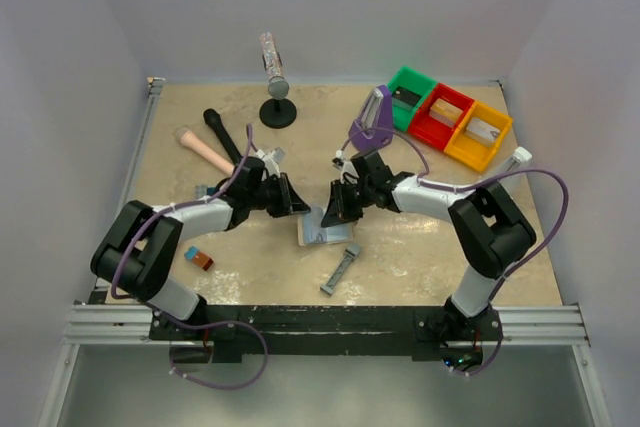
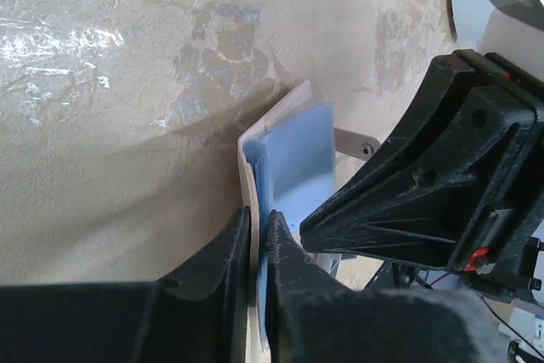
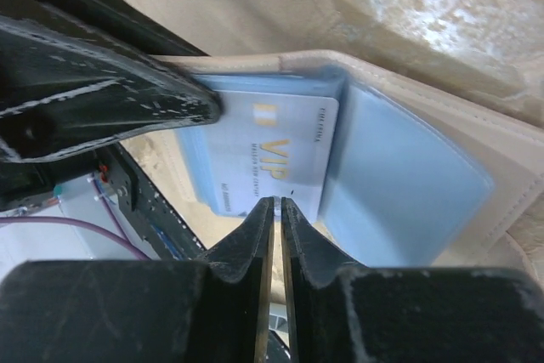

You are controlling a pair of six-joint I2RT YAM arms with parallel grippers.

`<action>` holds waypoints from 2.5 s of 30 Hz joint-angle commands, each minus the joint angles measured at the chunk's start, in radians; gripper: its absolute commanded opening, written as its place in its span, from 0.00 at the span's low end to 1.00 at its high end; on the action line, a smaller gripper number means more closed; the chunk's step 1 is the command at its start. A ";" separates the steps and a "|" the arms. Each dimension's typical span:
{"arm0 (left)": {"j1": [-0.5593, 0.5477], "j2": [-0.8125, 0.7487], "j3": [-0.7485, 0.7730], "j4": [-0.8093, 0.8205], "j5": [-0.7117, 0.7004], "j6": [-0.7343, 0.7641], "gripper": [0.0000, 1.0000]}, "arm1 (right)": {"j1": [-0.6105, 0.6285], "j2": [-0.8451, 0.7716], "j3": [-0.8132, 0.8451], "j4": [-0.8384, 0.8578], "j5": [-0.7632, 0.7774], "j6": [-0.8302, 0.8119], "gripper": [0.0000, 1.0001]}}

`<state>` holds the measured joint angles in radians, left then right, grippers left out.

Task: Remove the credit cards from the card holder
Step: Place the card holder at the center of the board, then remove the credit card from the card holder.

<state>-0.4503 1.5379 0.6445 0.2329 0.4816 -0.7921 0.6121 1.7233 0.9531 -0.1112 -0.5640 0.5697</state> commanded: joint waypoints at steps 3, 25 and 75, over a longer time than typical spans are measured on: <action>0.012 0.008 0.060 -0.076 -0.032 0.063 0.30 | -0.011 0.018 -0.020 0.022 0.027 0.024 0.14; -0.004 -0.235 0.032 -0.337 -0.236 0.105 0.58 | -0.009 -0.030 -0.016 -0.038 0.078 0.002 0.26; -0.160 -0.153 -0.184 -0.010 -0.362 -0.041 0.32 | 0.038 0.099 0.096 -0.064 0.001 -0.031 0.36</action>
<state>-0.6098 1.4025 0.4755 0.2348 0.1440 -0.8528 0.6514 1.8149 1.0225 -0.1814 -0.5465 0.5419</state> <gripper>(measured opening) 0.325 0.367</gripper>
